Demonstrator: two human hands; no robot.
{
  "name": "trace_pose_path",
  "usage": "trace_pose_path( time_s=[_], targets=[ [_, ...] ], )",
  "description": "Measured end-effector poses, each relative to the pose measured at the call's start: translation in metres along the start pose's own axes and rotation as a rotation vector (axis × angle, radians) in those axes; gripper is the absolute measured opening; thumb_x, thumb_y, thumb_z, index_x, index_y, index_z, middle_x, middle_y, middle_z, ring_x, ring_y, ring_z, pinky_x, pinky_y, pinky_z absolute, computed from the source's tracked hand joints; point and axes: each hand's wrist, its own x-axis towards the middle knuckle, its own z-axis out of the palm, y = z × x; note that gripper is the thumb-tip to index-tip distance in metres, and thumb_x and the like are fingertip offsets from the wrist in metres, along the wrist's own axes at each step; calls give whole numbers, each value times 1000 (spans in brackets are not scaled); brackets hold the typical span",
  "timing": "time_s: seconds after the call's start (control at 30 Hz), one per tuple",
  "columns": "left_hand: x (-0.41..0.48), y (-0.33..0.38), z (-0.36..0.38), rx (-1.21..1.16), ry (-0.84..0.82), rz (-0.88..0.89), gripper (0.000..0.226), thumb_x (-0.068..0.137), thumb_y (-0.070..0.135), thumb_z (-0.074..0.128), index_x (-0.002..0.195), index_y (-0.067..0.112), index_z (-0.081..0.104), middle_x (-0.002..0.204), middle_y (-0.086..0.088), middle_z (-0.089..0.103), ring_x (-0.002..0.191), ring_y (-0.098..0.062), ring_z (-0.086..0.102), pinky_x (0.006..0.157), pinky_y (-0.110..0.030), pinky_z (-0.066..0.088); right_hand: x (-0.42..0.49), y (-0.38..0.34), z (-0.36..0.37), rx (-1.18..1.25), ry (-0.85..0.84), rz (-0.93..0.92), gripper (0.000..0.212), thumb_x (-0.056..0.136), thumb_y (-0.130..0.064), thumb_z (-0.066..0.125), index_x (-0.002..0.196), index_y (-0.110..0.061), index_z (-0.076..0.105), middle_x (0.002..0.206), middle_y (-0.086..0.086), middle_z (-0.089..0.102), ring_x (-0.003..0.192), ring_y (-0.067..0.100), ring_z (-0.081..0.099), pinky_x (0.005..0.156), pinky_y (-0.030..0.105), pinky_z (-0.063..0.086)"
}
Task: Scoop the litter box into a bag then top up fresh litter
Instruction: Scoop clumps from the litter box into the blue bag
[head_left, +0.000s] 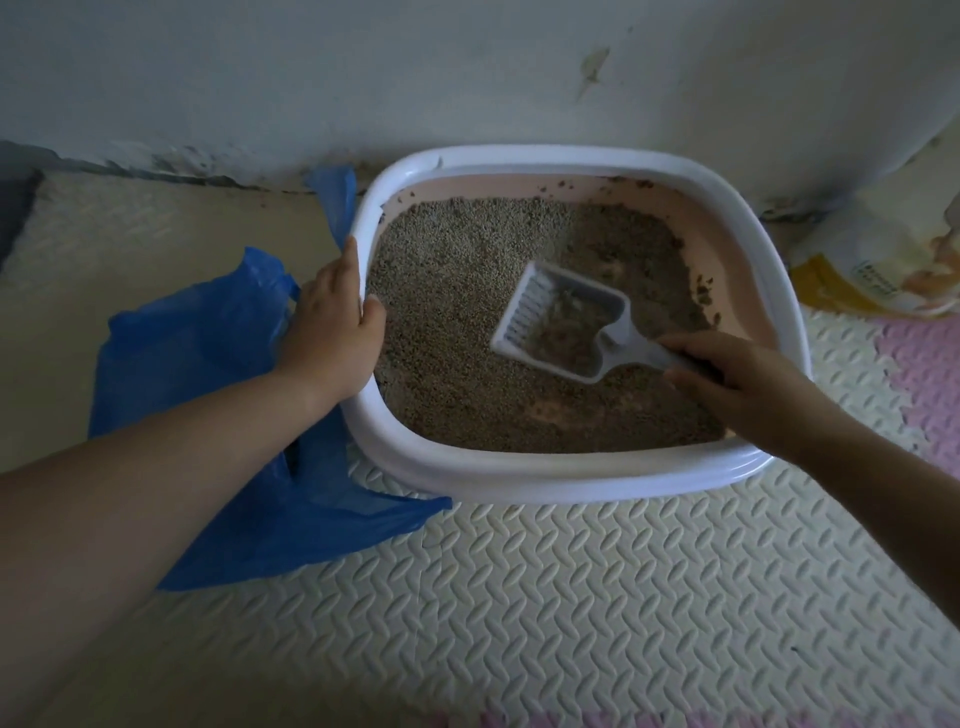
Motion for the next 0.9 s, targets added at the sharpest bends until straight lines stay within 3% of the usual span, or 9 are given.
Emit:
trace_pose_path(
  time_s=[0.07,0.2,0.33,0.47,0.63,0.73,0.83,0.9],
  targets=[
    [1,-2,1,-55,5,-6,59,100,27,30,153,22,5,152,-7,28,135,-26,30,108,-44,31,13,-9,-1,-113,-132,-66,27,91,-24,58,118,-25,62,86,-18,57,77,3,55,70,26,42],
    [2,-7,4,-148,22,1,56,100,25,28,153,24,8,149,-7,34,129,-26,37,104,-42,36,52,-36,4,-352,-313,-192,29,93,-33,52,120,-34,60,86,-15,57,73,4,52,69,30,43],
    [2,-8,7,-279,33,12,55,100,20,29,152,25,13,136,-8,46,105,-17,51,81,-22,40,91,-57,20,-509,-366,-298,24,95,-34,45,110,-30,64,84,-7,61,74,15,56,69,33,48],
    [3,-10,8,-342,34,-15,54,100,16,28,152,27,17,124,-7,49,79,0,49,61,-3,34,118,-67,36,-520,-355,-348,26,95,-32,44,108,-28,66,83,-3,64,70,17,58,62,31,47],
    [5,-15,11,-361,45,-17,53,100,16,27,151,29,20,139,-5,44,97,4,47,75,3,31,142,-79,55,-470,-326,-418,25,95,-33,45,109,-31,66,75,-7,62,62,13,55,57,28,43],
    [6,-16,12,-377,53,-11,54,98,19,26,151,27,20,147,4,36,116,5,41,89,4,26,155,-73,58,-408,-319,-438,26,94,-33,47,114,-36,63,85,-8,65,70,15,57,61,27,41],
    [6,-16,12,-386,47,-9,55,98,19,26,151,27,18,138,11,35,107,13,41,86,4,27,153,-52,70,-237,-348,-405,29,93,-31,53,121,-33,61,92,-12,60,79,12,54,67,30,40],
    [7,-16,12,-386,45,-14,55,97,20,26,151,28,17,141,10,35,113,10,40,91,0,27,148,-41,79,-160,-317,-390,31,93,-29,55,123,-30,60,88,-15,52,79,10,49,67,29,36]
  ],
)
